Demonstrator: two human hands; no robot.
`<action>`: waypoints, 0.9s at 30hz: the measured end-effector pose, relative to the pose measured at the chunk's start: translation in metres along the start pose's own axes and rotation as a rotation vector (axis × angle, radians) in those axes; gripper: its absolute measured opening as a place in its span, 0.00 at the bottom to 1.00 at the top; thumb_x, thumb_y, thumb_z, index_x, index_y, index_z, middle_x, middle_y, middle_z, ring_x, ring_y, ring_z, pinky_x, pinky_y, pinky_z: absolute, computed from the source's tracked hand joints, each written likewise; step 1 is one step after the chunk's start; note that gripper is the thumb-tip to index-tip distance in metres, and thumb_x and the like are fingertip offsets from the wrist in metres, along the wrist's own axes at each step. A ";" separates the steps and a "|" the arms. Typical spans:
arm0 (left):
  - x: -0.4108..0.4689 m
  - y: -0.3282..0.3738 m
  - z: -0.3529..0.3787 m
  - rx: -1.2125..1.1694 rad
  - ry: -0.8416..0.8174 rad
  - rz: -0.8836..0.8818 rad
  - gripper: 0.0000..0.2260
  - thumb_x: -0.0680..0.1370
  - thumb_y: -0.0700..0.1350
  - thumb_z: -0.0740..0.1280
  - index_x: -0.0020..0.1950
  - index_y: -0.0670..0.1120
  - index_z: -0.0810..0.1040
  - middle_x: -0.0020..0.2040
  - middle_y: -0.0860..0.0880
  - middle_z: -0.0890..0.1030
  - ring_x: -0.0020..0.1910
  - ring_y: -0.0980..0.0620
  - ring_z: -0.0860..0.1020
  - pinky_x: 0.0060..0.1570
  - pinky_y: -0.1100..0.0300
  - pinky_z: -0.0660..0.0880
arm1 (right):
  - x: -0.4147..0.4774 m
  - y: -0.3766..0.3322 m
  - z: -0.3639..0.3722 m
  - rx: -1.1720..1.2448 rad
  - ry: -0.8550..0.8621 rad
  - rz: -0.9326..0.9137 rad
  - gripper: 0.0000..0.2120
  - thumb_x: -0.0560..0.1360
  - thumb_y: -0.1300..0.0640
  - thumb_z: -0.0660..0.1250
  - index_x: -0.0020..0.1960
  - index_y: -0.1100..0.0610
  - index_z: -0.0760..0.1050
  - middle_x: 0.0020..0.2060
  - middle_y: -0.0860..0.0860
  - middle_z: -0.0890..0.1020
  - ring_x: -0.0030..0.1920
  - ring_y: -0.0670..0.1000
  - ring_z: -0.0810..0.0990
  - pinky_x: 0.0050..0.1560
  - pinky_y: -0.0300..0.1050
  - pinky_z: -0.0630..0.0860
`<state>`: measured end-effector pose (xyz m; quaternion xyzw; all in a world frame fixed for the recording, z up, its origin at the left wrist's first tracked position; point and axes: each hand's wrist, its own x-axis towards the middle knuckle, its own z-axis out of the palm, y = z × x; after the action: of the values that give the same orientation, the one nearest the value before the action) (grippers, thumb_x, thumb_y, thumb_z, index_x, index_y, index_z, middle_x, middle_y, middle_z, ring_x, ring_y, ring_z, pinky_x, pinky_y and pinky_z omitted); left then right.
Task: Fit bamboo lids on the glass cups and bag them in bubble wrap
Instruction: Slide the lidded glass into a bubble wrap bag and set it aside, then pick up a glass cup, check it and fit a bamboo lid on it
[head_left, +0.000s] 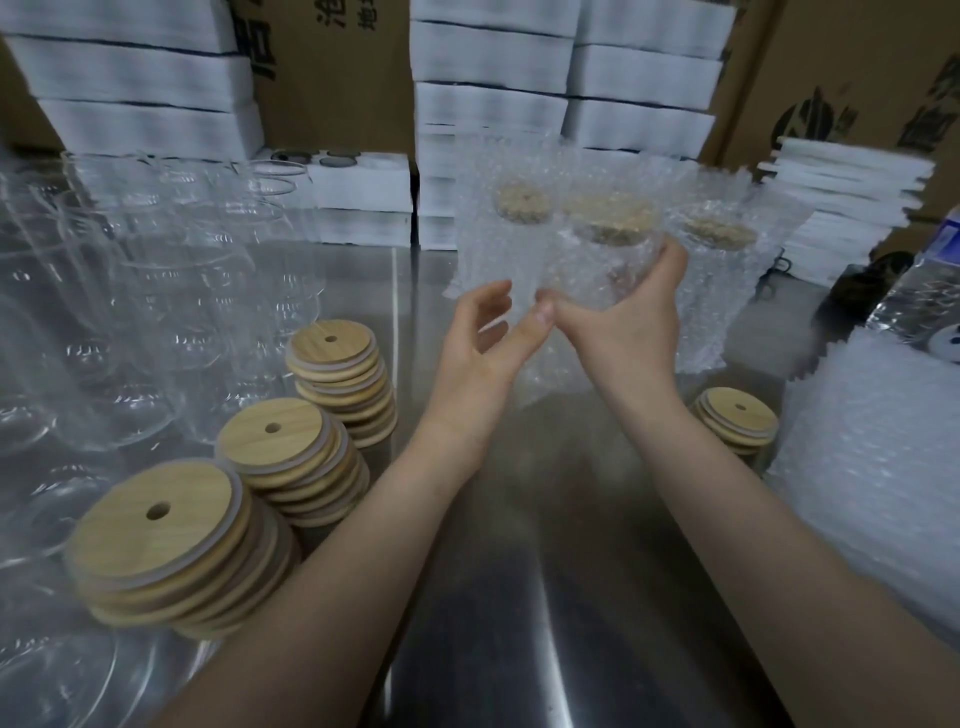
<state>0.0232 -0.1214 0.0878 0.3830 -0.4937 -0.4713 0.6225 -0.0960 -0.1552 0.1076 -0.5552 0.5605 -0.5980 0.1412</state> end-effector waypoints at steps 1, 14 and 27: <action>-0.002 -0.003 0.000 0.039 0.012 0.016 0.18 0.76 0.48 0.70 0.65 0.48 0.74 0.64 0.50 0.75 0.62 0.58 0.74 0.53 0.70 0.72 | 0.007 0.004 0.001 -0.011 0.041 0.013 0.46 0.65 0.48 0.79 0.73 0.55 0.56 0.66 0.54 0.73 0.64 0.53 0.74 0.64 0.47 0.72; 0.001 -0.024 -0.008 0.422 -0.030 0.021 0.04 0.77 0.39 0.69 0.47 0.48 0.81 0.44 0.56 0.81 0.53 0.51 0.79 0.57 0.58 0.74 | 0.048 0.035 0.029 -0.127 0.329 0.176 0.46 0.65 0.51 0.80 0.74 0.59 0.57 0.68 0.61 0.64 0.68 0.62 0.64 0.58 0.46 0.64; -0.001 -0.025 -0.009 0.503 -0.059 0.022 0.05 0.77 0.40 0.68 0.48 0.48 0.83 0.46 0.57 0.82 0.54 0.57 0.78 0.56 0.61 0.73 | 0.053 0.039 0.026 -0.377 0.338 0.123 0.45 0.68 0.44 0.77 0.73 0.60 0.57 0.67 0.61 0.65 0.65 0.62 0.65 0.50 0.49 0.66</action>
<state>0.0267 -0.1268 0.0619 0.5065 -0.6175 -0.3380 0.4979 -0.1105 -0.2232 0.0957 -0.4285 0.7106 -0.5575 -0.0244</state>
